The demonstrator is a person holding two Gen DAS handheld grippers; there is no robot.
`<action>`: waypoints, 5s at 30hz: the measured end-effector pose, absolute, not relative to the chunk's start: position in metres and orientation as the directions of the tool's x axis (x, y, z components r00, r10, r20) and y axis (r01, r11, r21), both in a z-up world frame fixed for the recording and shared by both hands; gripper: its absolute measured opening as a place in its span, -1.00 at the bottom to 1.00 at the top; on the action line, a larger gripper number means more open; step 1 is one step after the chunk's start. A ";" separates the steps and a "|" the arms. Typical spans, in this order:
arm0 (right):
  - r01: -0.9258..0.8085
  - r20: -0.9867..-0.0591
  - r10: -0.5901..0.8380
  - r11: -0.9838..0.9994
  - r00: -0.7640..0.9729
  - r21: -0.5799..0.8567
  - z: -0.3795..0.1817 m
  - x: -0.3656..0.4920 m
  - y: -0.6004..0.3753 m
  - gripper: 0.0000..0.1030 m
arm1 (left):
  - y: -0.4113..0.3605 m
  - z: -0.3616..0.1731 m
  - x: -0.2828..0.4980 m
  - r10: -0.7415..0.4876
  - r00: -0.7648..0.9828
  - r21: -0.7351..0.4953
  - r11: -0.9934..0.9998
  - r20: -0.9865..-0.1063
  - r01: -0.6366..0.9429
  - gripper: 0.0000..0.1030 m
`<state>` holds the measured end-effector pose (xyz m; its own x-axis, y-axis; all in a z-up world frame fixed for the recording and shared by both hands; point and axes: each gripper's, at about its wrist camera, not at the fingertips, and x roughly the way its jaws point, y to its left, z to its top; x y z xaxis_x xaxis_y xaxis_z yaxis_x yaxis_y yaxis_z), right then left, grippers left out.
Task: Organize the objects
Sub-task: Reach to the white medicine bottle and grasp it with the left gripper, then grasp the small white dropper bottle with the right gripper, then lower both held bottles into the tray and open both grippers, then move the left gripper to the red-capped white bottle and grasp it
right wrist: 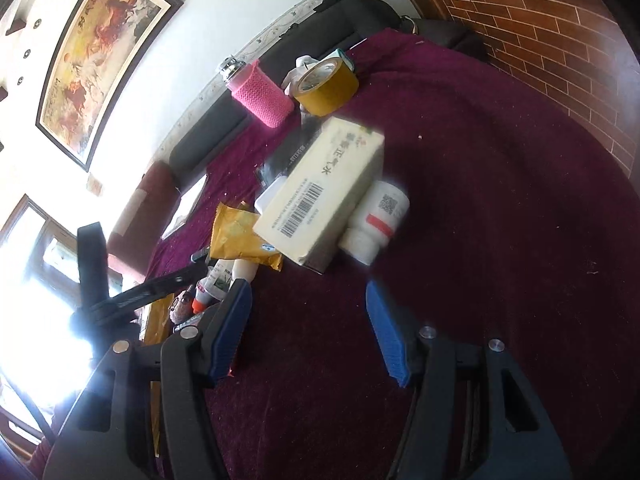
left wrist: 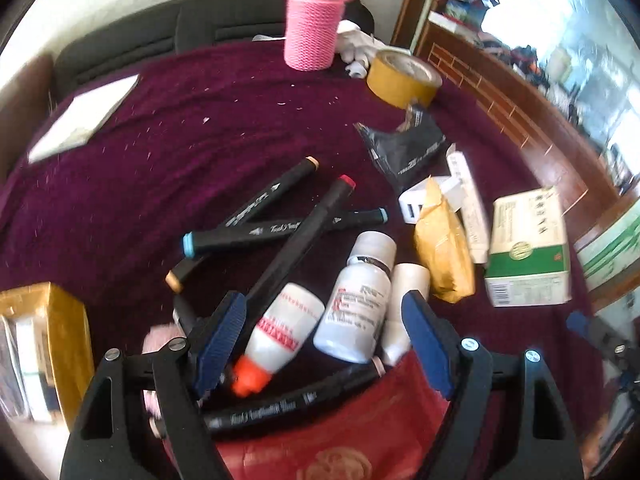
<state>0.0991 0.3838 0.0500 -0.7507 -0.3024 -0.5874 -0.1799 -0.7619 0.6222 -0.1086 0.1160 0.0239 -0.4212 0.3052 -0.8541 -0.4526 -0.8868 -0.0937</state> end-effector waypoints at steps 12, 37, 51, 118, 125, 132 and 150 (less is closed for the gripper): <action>-0.170 -0.585 -0.345 -0.741 -0.734 0.650 0.026 0.087 0.387 0.13 | 0.156 0.017 -0.094 0.278 -0.443 0.052 -0.798 -0.853 -0.600 0.03; -0.090 -0.682 -0.321 -0.865 -0.657 0.494 0.044 0.083 0.337 0.13 | 0.028 0.108 -0.017 0.559 -0.522 -0.290 -0.810 -0.645 -0.509 -0.44; 0.015 -0.883 -0.137 -0.989 -0.450 0.146 0.042 -0.015 0.250 -0.33 | -0.119 0.105 0.037 0.479 -0.635 -0.363 -0.877 -0.606 -0.315 -0.43; 0.058 -0.691 -0.102 -0.995 -0.716 0.087 0.109 -0.003 0.050 -0.11 | -0.211 0.097 0.019 0.249 -0.756 -0.345 -0.938 -0.605 -0.033 0.29; -0.212 -0.641 0.030 -0.955 -0.767 0.208 0.088 0.047 0.196 0.63 | -0.133 0.104 0.038 0.363 -0.696 -0.306 -0.928 -0.619 -0.212 0.42; -0.327 -0.614 0.091 -0.901 -0.784 0.284 0.073 0.070 0.291 0.63 | -0.071 0.100 0.026 0.392 -0.611 -0.286 -0.920 -0.688 -0.269 0.42; -0.255 -0.554 -0.012 -0.879 -0.832 0.402 0.058 0.077 0.317 0.63 | 0.046 0.021 -0.039 0.252 -0.454 -0.089 -0.933 -0.855 -0.350 0.41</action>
